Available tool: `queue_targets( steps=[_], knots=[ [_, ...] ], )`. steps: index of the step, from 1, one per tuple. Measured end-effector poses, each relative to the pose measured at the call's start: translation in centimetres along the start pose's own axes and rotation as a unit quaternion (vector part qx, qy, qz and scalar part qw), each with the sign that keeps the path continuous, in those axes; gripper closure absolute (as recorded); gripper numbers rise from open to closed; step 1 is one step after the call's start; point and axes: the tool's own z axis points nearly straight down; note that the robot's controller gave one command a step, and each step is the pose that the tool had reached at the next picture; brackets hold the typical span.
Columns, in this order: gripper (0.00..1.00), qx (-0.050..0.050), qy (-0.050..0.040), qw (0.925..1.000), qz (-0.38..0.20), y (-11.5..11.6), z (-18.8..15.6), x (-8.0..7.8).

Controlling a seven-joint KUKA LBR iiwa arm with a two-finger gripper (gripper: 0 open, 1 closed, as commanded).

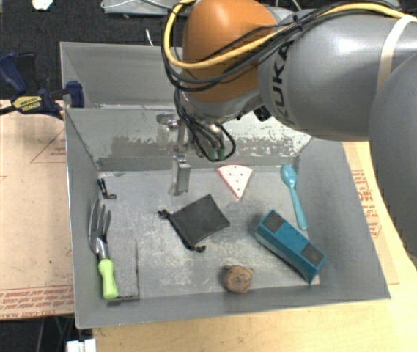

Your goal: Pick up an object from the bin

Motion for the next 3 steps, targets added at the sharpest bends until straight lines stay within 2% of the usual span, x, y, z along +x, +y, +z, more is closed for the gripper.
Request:
queue_targets(
  steps=[1,2,3],
  knots=[
    [0.00,0.000,0.0006,0.9976,-0.070,-2.8,1.1,1.9],
    [0.00,-0.001,-0.0008,0.9978,-0.066,-4.0,4.6,3.9],
    [0.00,0.000,-0.0013,1.0000,0.010,-4.4,7.1,5.7]
  ],
)
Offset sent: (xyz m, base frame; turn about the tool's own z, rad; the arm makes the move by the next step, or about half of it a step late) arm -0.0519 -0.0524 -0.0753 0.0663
